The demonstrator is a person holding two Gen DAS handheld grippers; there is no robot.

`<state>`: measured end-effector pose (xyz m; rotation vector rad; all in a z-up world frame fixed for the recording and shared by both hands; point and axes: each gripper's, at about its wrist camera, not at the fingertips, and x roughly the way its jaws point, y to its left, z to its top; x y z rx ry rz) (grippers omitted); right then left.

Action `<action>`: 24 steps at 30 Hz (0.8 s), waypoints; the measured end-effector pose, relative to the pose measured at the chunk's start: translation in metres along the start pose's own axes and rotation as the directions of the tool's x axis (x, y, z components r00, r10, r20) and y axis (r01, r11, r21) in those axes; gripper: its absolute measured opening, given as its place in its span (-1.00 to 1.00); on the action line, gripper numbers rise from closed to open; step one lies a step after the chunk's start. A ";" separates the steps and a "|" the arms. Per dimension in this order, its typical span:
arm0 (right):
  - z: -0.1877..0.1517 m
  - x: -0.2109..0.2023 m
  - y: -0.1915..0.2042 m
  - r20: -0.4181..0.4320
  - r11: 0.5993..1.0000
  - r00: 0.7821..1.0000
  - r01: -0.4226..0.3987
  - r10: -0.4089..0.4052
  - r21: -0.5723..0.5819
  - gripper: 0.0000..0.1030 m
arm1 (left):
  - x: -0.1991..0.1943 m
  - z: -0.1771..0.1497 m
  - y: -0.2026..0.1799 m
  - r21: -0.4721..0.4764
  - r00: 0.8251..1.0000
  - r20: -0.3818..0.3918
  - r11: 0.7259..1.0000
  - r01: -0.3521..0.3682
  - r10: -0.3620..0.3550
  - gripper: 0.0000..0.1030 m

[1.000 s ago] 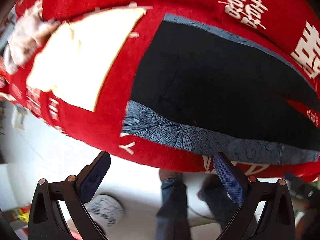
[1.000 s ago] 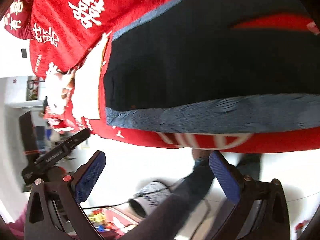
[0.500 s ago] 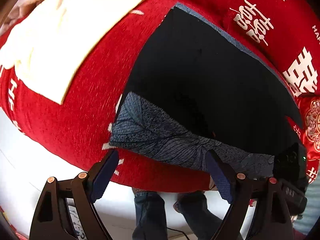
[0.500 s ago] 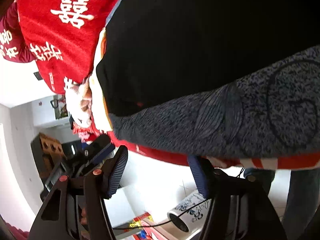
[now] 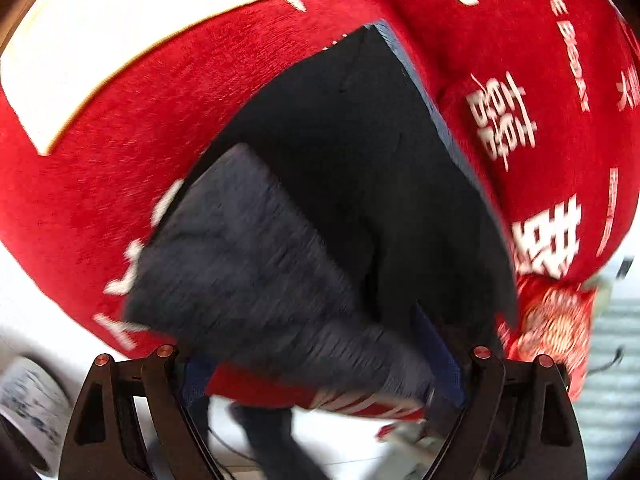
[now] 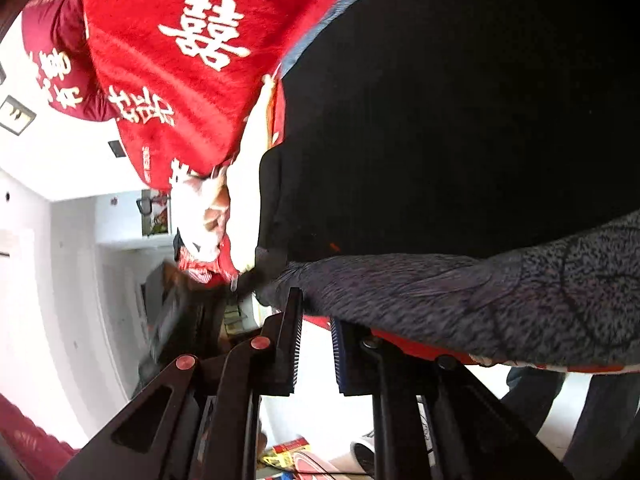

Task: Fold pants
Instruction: 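Grasp the grey patterned waistband with the right tool and lift it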

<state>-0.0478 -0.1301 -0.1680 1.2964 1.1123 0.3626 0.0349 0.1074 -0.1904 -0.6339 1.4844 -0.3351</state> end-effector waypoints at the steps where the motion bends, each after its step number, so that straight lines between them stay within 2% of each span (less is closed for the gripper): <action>1: -0.001 0.000 0.000 -0.009 1.000 1.000 0.000 0.000 -0.008 -0.71 | 0.002 0.001 -0.001 -0.006 1.000 0.000 1.000 -0.006 0.006 0.38; 3: -0.002 -0.002 -0.002 -0.030 1.000 1.000 0.009 -0.009 -0.025 -0.64 | 0.010 0.002 -0.006 0.024 1.000 -0.009 1.000 -0.010 0.011 -0.13; 4: -0.003 -0.004 -0.006 -0.034 0.999 0.999 0.023 -0.024 -0.025 -0.61 | 0.010 0.000 -0.009 0.042 1.000 -0.015 0.999 -0.008 0.009 -0.22; 5: -0.005 -0.012 -0.012 -0.030 0.999 0.999 0.042 -0.043 -0.016 -0.38 | 0.012 -0.002 -0.014 0.076 0.999 -0.024 0.997 -0.020 0.022 -0.27; 7: -0.009 -0.032 -0.034 0.005 0.995 0.995 0.098 -0.098 0.020 -0.07 | 0.014 -0.004 -0.019 0.139 0.998 -0.032 0.989 -0.048 0.053 -0.27; 9: -0.016 -0.057 -0.059 0.054 0.989 0.990 0.122 -0.127 0.084 -0.07 | 0.015 -0.005 -0.026 0.187 0.996 -0.049 0.981 -0.059 0.070 -0.27; 13: -0.031 -0.101 -0.095 0.143 0.967 0.970 0.167 -0.196 0.194 -0.07 | 0.012 -0.005 -0.035 0.220 0.990 -0.089 0.971 -0.090 0.112 -0.27; 16: -0.041 -0.121 -0.116 0.198 0.954 0.958 0.153 -0.207 0.257 -0.07 | 0.011 -0.007 -0.036 0.243 0.985 -0.107 0.964 -0.105 0.134 -0.27; 18: -0.044 -0.131 -0.128 0.243 0.949 0.951 0.113 -0.189 0.294 -0.07 | 0.012 -0.009 -0.038 0.261 0.982 -0.111 0.958 -0.117 0.150 -0.27; 22: -0.039 -0.134 -0.143 0.327 0.940 0.941 -0.034 -0.084 0.338 -0.07 | 0.013 -0.013 -0.031 0.260 0.978 -0.116 0.955 -0.141 0.176 -0.27; 23: -0.038 -0.134 -0.145 0.339 0.933 0.939 -0.064 -0.064 0.354 -0.26 | 0.013 -0.014 -0.031 0.262 0.977 -0.112 0.954 -0.145 0.179 -0.28; 24: -0.040 -0.137 -0.146 0.349 0.928 0.935 -0.074 -0.063 0.366 -0.52 | 0.011 -0.014 -0.032 0.263 0.977 -0.111 0.953 -0.147 0.182 -0.39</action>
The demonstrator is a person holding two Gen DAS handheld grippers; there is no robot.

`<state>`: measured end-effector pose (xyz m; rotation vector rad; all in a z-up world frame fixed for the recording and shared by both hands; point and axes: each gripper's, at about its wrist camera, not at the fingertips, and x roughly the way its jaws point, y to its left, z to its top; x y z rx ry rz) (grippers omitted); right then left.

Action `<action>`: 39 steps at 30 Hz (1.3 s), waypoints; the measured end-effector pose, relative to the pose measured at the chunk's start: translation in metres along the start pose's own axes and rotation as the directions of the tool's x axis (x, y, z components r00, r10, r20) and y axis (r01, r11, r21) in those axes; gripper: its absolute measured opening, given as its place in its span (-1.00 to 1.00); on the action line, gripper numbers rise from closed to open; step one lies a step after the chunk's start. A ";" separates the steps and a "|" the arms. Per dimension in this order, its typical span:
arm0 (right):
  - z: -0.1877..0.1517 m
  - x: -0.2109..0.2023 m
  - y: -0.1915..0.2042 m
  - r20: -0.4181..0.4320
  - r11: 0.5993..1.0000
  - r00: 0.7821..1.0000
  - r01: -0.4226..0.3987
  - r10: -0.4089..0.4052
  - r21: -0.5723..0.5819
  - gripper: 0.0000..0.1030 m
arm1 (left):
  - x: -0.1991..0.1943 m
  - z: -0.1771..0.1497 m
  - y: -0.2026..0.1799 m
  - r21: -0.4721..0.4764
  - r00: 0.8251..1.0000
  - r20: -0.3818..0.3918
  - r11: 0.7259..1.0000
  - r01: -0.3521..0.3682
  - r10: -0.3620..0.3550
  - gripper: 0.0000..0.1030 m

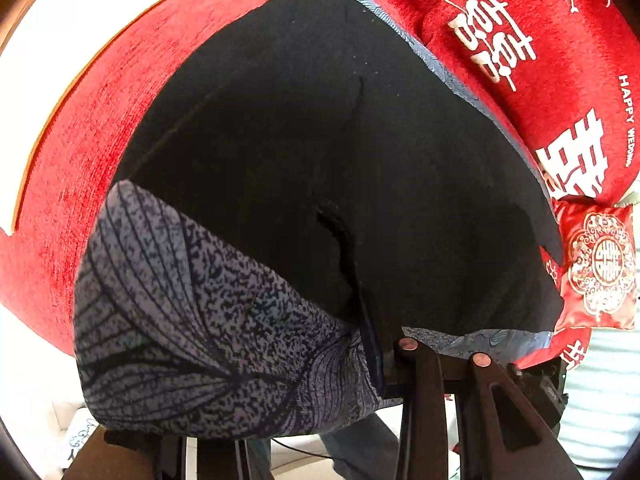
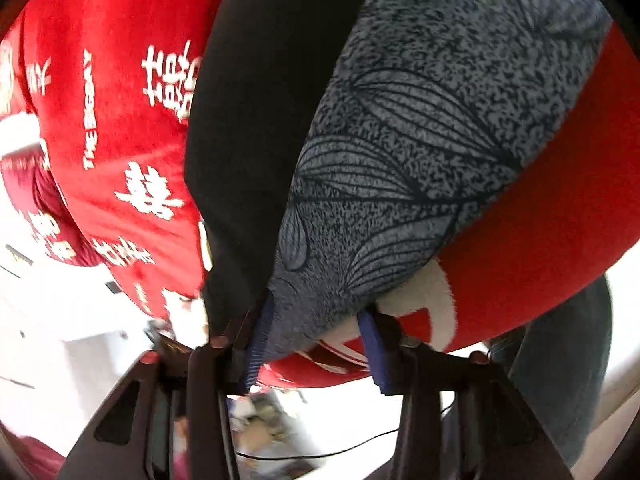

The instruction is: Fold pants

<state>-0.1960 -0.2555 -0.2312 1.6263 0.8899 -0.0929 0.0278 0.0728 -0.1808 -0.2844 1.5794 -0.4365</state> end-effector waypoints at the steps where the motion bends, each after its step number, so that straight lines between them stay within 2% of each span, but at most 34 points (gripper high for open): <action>1: 0.002 -0.003 0.002 0.011 1.000 1.000 0.012 -0.012 0.004 -0.88 | -0.001 0.000 -0.001 0.001 1.000 -0.003 1.000 0.009 -0.009 -0.52; 2: 0.004 -0.005 0.007 0.014 1.000 1.000 0.011 -0.011 0.007 -0.88 | -0.004 0.000 0.000 -0.002 1.000 -0.008 1.000 0.023 -0.023 -0.60; 6: 0.021 -0.016 0.057 -0.013 0.994 0.999 0.038 -0.040 -0.104 -0.88 | -0.026 0.011 -0.012 -0.029 0.999 0.031 0.999 0.013 -0.012 -0.61; 9: 0.048 -0.019 0.098 -0.042 0.982 0.999 0.022 -0.030 -0.186 -0.88 | -0.051 0.031 -0.032 -0.024 0.997 0.075 1.000 0.019 -0.017 -0.61; 14: 0.109 -0.001 0.164 -0.094 0.953 0.995 0.007 -0.038 -0.303 -0.88 | -0.070 0.092 -0.071 -0.012 0.985 0.168 0.999 0.042 -0.039 -0.61; 17: 0.160 0.027 0.193 -0.125 0.929 0.989 0.024 -0.075 -0.369 -0.88 | -0.057 0.138 -0.093 0.017 0.978 0.209 1.000 0.000 -0.004 -0.60; 20: 0.207 0.058 0.209 -0.137 0.916 0.984 0.052 -0.116 -0.398 -0.88 | -0.029 0.177 -0.102 0.025 0.972 0.231 0.998 -0.056 0.049 -0.60; 22: 0.237 0.091 0.215 -0.162 0.902 0.972 0.088 -0.171 -0.422 -0.88 | -0.005 0.199 -0.102 0.014 0.965 0.239 0.993 -0.117 0.111 -0.60; 27: 0.275 0.144 0.196 -0.188 0.872 0.935 0.191 -0.301 -0.450 -0.82 | 0.042 0.231 -0.091 -0.054 0.965 0.195 0.984 -0.169 0.177 -0.59; 31: 0.286 0.150 0.186 -0.217 0.906 0.935 0.183 -0.280 -0.381 -0.79 | 0.036 0.236 -0.098 -0.061 0.964 0.158 0.977 -0.206 0.213 -0.59; 33: 0.280 0.141 0.196 -0.215 0.891 0.929 0.193 -0.301 -0.412 -0.45 | 0.018 0.231 -0.104 -0.036 0.963 0.165 0.977 -0.208 0.211 -0.41; 34: 0.275 0.135 0.203 -0.210 0.877 0.929 0.187 -0.304 -0.442 -0.11 | 0.005 0.226 -0.107 -0.030 0.957 0.177 0.974 -0.227 0.228 -0.32; 35: 0.265 0.126 0.215 -0.195 0.853 0.932 0.176 -0.305 -0.491 -0.02 | -0.003 0.223 -0.108 -0.031 0.947 0.191 0.966 -0.257 0.258 0.06; 36: 0.258 0.121 0.223 -0.184 0.835 0.934 0.172 -0.308 -0.523 -0.02 | -0.012 0.218 -0.109 -0.036 0.932 0.215 0.956 -0.290 0.291 0.33; 37: 0.248 0.117 0.231 -0.185 0.813 0.933 0.158 -0.309 -0.561 -0.02 | -0.021 0.214 -0.110 -0.042 0.917 0.249 0.949 -0.312 0.313 0.36; 39: 0.232 0.118 0.240 -0.204 0.784 0.926 0.135 -0.317 -0.607 -0.02 | -0.030 0.209 -0.108 -0.048 0.909 0.264 0.945 -0.322 0.323 0.36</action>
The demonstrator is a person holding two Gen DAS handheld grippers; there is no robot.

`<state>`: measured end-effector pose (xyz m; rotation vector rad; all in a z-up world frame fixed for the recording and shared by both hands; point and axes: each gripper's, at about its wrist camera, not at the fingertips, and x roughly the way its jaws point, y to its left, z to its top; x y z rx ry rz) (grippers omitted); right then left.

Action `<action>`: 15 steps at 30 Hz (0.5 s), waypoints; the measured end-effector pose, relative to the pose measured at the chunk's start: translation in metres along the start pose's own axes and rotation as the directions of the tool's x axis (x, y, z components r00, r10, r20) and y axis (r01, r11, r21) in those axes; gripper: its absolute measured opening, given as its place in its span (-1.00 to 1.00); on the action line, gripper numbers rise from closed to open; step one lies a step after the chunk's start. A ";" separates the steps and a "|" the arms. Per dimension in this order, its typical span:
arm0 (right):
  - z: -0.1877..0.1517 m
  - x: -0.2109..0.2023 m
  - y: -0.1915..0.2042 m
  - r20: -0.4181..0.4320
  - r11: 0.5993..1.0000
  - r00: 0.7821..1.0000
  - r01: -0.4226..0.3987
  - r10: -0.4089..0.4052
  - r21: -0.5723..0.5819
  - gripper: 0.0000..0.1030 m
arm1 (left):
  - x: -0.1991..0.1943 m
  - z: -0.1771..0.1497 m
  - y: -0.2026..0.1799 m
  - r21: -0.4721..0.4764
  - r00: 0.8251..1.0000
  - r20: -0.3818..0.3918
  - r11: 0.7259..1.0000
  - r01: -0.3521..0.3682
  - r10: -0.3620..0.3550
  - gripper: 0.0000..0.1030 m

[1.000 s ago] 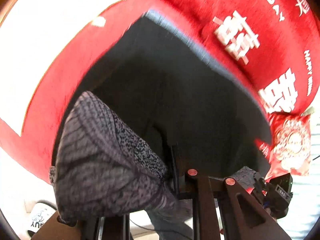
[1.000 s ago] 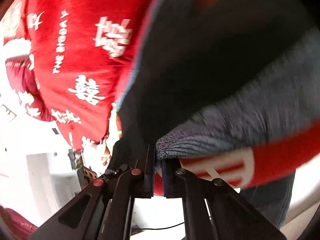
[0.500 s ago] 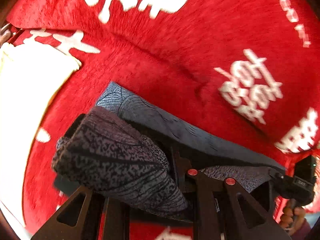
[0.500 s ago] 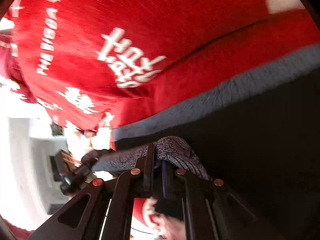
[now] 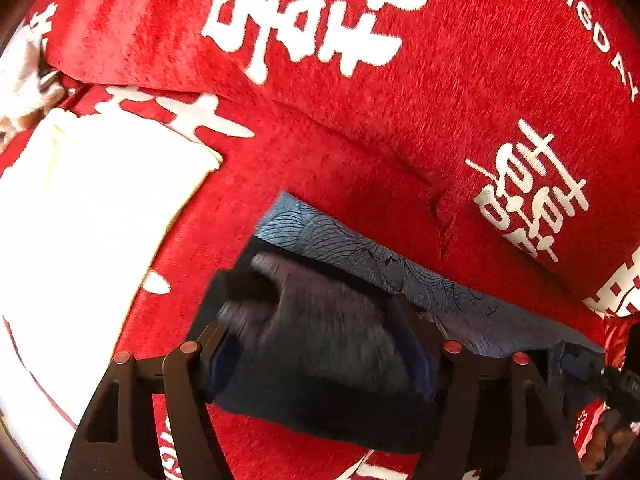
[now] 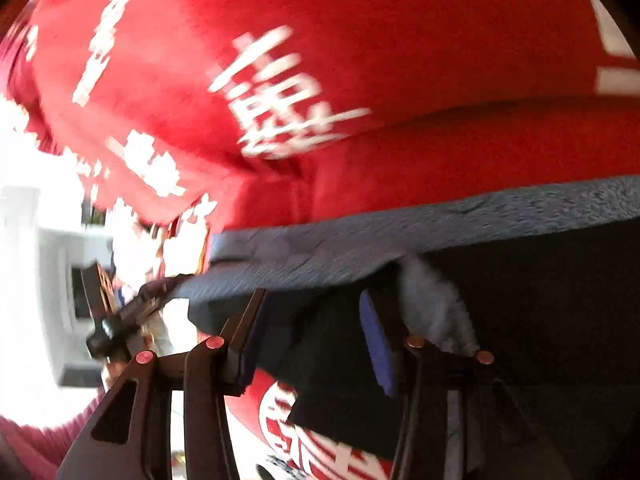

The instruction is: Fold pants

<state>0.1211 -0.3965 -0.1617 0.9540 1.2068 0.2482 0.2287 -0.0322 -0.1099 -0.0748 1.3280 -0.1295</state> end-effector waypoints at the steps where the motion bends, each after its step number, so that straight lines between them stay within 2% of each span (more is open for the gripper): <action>1: -0.002 0.004 0.005 -0.014 1.000 1.000 -0.003 0.002 -0.021 -0.02 | 0.002 -0.001 0.001 -0.008 1.000 -0.002 1.000 -0.009 0.009 0.36; 5: 0.002 0.049 0.023 -0.105 0.994 0.994 0.030 -0.041 -0.106 -0.02 | 0.025 -0.003 -0.011 -0.015 0.999 -0.023 0.999 -0.035 0.035 0.36; 6: 0.005 0.062 0.026 -0.121 0.992 0.991 0.036 -0.052 -0.124 -0.02 | 0.032 -0.002 -0.017 -0.006 0.999 -0.017 0.999 -0.044 0.044 0.42; 7: 0.009 0.071 0.024 -0.121 0.988 0.990 0.058 -0.076 -0.144 -0.02 | 0.039 0.000 -0.024 0.003 0.999 -0.015 0.999 -0.052 0.052 0.45; 9: 0.021 0.084 0.017 -0.107 0.973 0.980 0.148 -0.168 -0.174 -0.04 | 0.061 0.005 -0.034 0.027 0.992 -0.013 0.992 -0.127 0.127 0.46; 10: 0.029 0.085 0.010 -0.096 0.980 0.984 0.137 -0.151 -0.142 -0.07 | 0.071 0.008 -0.035 0.029 0.986 -0.017 0.986 -0.166 0.167 0.46; 12: 0.037 0.073 -0.001 -0.065 0.995 0.994 0.085 -0.088 -0.042 -0.07 | 0.079 0.021 -0.034 -0.002 0.981 -0.009 0.982 -0.191 0.191 0.46; 15: 0.035 0.049 -0.007 -0.011 0.997 0.997 0.073 -0.073 0.008 -0.04 | 0.059 0.039 -0.034 -0.045 0.977 0.048 0.978 -0.204 0.206 0.46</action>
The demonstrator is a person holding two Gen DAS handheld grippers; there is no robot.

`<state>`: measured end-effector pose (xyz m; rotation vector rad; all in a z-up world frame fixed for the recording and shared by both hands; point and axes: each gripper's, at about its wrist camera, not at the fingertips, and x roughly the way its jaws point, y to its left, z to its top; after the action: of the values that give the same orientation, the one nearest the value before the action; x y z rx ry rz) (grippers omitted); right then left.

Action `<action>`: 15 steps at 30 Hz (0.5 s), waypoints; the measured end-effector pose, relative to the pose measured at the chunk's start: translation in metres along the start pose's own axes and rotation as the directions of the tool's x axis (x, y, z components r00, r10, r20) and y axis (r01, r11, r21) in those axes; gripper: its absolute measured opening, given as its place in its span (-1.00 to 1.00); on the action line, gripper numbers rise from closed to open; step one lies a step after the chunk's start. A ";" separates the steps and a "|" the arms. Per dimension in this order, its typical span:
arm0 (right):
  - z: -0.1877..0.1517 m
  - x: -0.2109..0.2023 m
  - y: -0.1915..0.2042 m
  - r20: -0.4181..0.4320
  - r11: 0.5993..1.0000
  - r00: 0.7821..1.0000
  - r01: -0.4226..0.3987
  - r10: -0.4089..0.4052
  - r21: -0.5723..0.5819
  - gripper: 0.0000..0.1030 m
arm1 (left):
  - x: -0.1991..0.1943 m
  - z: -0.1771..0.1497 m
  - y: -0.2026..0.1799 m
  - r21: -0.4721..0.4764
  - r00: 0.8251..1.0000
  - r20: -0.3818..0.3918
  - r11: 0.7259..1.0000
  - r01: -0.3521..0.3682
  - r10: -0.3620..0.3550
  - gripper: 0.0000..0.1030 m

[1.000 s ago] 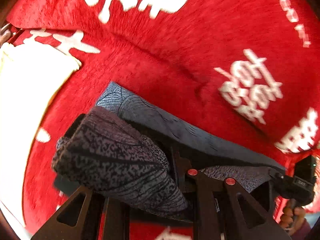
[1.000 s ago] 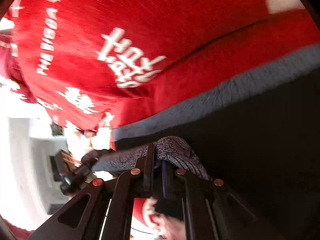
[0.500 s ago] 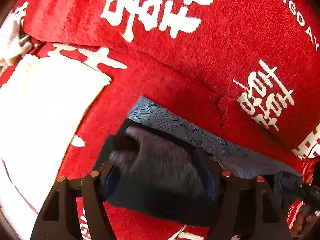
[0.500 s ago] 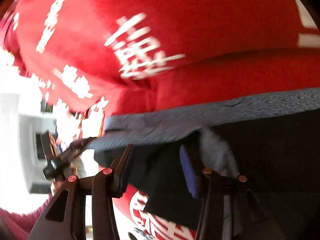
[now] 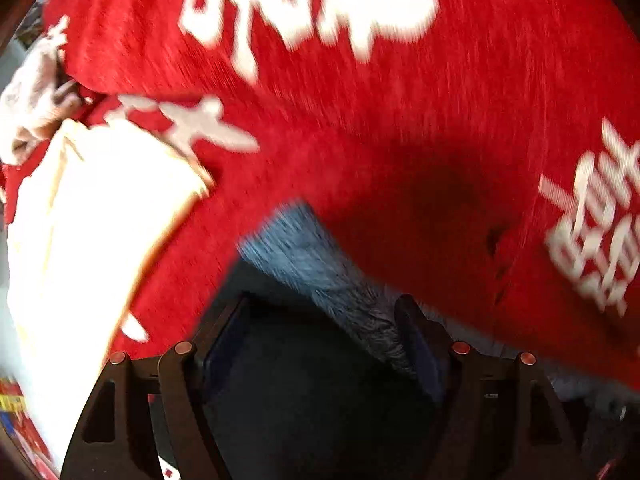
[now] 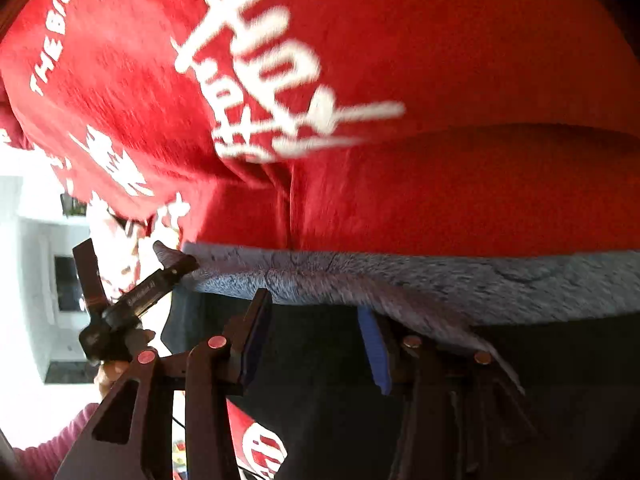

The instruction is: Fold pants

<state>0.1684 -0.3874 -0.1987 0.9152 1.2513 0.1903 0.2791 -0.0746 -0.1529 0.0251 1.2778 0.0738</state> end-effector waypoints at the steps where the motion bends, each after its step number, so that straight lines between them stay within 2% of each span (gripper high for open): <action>1: -0.003 -0.009 0.000 0.016 1.000 1.000 0.010 -0.010 -0.015 0.07 | -0.010 0.004 0.002 -0.001 1.000 0.028 1.000 -0.006 0.006 0.46; 3: -0.009 -0.027 -0.005 0.035 1.000 0.999 0.007 -0.006 -0.021 0.12 | -0.027 0.006 0.002 0.025 0.999 0.051 1.000 -0.014 0.013 0.46; 5: -0.018 -0.044 -0.015 0.043 1.000 0.999 0.004 -0.004 -0.002 0.12 | -0.036 -0.002 -0.002 0.085 0.999 0.040 0.996 -0.025 0.021 0.46; 7: -0.033 -0.062 -0.021 0.059 1.000 0.998 0.005 -0.006 0.014 0.12 | -0.043 -0.020 -0.011 0.159 0.999 0.025 0.987 -0.037 0.033 0.46; 9: -0.048 -0.078 -0.018 0.073 1.000 0.997 0.020 -0.022 0.020 0.13 | -0.047 -0.045 -0.023 0.222 1.000 -0.012 0.975 -0.014 0.017 0.46; 13: -0.096 -0.109 -0.031 0.104 0.996 0.992 0.061 -0.068 0.069 0.15 | -0.050 -0.102 -0.051 0.301 0.987 -0.151 0.949 0.098 -0.054 0.46; 15: -0.127 -0.125 -0.045 0.125 0.989 0.988 0.070 -0.086 0.127 0.16 | -0.055 -0.131 -0.067 0.351 0.975 -0.196 0.921 0.170 -0.106 0.46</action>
<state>-0.0013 -0.4277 -0.1411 0.9667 1.1853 -0.0087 0.1408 -0.1481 -0.1421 0.2548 1.4499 -0.2930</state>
